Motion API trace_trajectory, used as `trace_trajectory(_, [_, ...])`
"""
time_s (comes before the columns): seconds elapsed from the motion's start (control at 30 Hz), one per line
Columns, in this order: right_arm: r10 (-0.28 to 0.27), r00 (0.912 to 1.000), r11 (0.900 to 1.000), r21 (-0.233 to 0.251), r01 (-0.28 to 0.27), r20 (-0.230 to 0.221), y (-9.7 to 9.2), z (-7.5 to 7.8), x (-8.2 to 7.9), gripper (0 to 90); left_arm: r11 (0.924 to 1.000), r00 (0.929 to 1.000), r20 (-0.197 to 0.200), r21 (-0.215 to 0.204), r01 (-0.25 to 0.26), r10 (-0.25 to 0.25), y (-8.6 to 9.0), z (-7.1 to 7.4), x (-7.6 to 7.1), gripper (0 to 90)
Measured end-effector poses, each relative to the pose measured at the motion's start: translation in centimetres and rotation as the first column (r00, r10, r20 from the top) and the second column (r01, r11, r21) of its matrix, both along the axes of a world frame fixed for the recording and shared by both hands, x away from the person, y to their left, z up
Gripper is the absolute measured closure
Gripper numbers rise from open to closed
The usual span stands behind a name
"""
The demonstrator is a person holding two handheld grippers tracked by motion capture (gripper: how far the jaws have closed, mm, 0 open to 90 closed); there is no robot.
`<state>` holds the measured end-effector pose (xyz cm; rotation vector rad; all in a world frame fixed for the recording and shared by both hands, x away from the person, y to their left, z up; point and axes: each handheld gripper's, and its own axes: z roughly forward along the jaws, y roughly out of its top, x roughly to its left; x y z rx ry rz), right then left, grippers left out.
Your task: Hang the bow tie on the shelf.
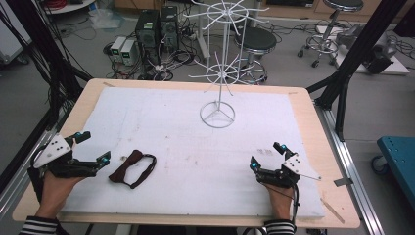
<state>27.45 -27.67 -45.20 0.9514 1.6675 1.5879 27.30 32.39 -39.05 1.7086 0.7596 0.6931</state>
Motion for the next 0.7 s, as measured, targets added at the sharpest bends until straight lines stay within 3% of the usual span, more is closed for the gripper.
trace_trajectory(0.03, [-0.001,1.0,1.0,0.001,0.001,-0.001,0.0,0.0,0.0,0.6,0.9996,0.9994,-0.033,0.025,0.012,-0.011,-0.2,0.5,0.1,1.7])
trace_trajectory(0.27, [-0.003,1.0,1.0,0.006,0.003,0.001,0.0,0.0,-0.1,0.6,0.9921,0.9923,-0.115,0.111,0.059,-0.046,-0.8,1.7,0.4,1.7])
trace_trajectory(0.43, [-0.003,1.0,1.0,0.007,0.003,0.006,0.0,0.0,0.0,0.6,0.9803,0.9871,-0.149,0.179,0.084,-0.057,-1.3,2.1,0.5,1.7])
trace_trajectory(0.5, [-0.003,0.9999,1.0,0.007,0.003,0.011,-0.1,0.0,0.0,0.6,0.9781,0.9849,-0.162,0.187,0.092,-0.061,-1.4,2.1,0.6,1.7])
trace_trajectory(0.53, [-0.004,1.0,1.0,0.009,0.004,0.008,-0.1,0.0,-0.1,0.6,0.9748,0.9789,-0.193,0.197,0.105,-0.066,-1.5,2.1,0.7,1.7])
trace_trajectory(0.6, [-0.005,1.0,0.9999,0.011,0.004,0.006,-0.1,0.0,-0.1,0.6,0.9737,0.9764,-0.205,0.199,0.11,-0.068,-1.6,2.1,0.7,1.7])
trace_trajectory(0.63, [-0.005,1.0,0.9999,0.012,0.005,0.006,-0.1,0.0,-0.1,0.6,0.9685,0.9715,-0.226,0.218,0.121,-0.07,-1.7,2.0,0.7,1.7])
trace_trajectory(0.7, [-0.004,1.0,0.9999,0.013,0.004,0.007,-0.1,0.0,-0.1,0.6,0.9645,0.9684,-0.239,0.232,0.126,-0.07,-1.8,1.9,0.8,1.7])
